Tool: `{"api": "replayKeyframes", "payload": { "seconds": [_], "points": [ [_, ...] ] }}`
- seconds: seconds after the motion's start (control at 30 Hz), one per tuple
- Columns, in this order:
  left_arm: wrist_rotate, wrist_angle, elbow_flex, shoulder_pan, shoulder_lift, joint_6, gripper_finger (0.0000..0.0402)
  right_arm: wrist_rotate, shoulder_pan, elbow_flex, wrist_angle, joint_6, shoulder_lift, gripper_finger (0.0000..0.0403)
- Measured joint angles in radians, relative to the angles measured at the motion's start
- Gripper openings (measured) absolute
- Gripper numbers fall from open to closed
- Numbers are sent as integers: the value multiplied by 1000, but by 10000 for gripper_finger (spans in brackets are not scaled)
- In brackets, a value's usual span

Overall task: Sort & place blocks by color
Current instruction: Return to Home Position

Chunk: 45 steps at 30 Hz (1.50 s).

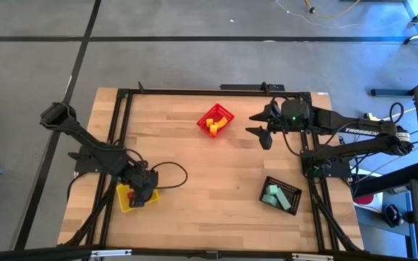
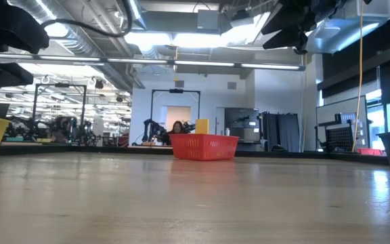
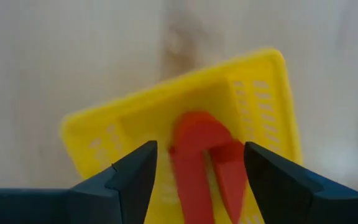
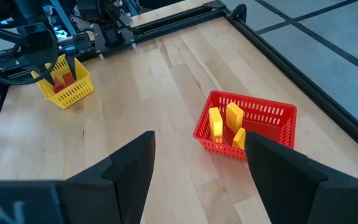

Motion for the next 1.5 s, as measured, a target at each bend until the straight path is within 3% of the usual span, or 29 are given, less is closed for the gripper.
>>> {"api": "replayKeyframes", "payload": {
  "seconds": [0.1,0.17,0.33,0.57,0.73,0.87,1.0,1.2,1.5],
  "points": [
    [82,-13,6,27,-15,41,232,0,0,0,-1,0,0,248],
    [80,-12,20,46,-40,72,228,0,0,0,-2,0,0,248],
    [-78,-37,80,142,-162,215,216,0,0,-1,-2,3,0,248],
    [-314,-16,180,405,-347,458,181,0,0,-1,-2,3,0,248],
    [-360,103,196,585,-486,566,130,0,0,-1,-1,4,0,248],
    [-360,184,196,665,-564,593,71,0,0,-1,-1,4,0,248],
    [-349,238,196,686,-632,592,9,0,0,-1,-1,4,0,248],
    [-302,375,196,673,-646,592,1,0,0,-1,-1,4,0,248],
    [-286,411,195,623,-595,583,0,0,0,-1,-1,38,0,228]
  ]
}}
